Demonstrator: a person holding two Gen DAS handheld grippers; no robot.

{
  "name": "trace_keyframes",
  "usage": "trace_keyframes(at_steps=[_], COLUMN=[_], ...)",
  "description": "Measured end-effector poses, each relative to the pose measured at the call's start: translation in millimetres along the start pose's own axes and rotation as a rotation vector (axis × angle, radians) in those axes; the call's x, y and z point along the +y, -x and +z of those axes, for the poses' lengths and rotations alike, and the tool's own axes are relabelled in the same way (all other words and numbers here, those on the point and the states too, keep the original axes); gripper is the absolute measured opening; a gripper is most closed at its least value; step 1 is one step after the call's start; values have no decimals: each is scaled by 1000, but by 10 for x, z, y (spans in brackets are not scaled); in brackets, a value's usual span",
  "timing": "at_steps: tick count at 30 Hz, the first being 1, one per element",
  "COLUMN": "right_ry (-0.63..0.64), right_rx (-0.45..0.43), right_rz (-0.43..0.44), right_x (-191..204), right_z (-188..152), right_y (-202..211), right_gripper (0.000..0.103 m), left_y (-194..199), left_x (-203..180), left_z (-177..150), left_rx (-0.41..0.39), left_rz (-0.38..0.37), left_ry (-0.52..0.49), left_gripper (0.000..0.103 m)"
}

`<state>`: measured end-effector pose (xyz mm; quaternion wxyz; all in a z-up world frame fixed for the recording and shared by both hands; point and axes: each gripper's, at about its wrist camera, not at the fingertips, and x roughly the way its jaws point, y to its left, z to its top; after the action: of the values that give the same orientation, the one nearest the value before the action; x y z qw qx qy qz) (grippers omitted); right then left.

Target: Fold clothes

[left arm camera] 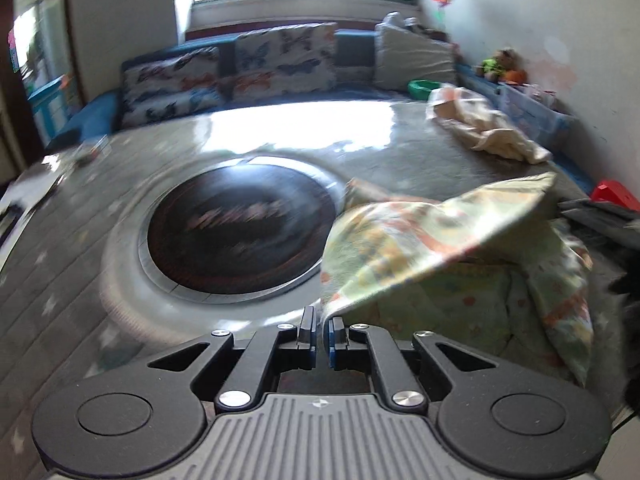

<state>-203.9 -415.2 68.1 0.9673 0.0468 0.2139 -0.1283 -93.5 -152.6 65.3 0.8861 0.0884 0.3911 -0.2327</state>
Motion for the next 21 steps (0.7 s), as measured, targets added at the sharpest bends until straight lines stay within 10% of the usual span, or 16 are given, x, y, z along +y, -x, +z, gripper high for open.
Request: trace_keyframes(at_steps=[8,21], right_ry=[-109,-124], right_rx=[-33,49], right_rz=[-192,-227], right_x=[-621,-825], right_z=[-221,-359], right_y=[622,816], right_gripper=[5,5], left_y=[90,284], left_x=[546,597], left_z=[-407,-381], left_rx=[75,21], left_rz=[46,48], left_ry=[106,63], left_gripper=[6,7])
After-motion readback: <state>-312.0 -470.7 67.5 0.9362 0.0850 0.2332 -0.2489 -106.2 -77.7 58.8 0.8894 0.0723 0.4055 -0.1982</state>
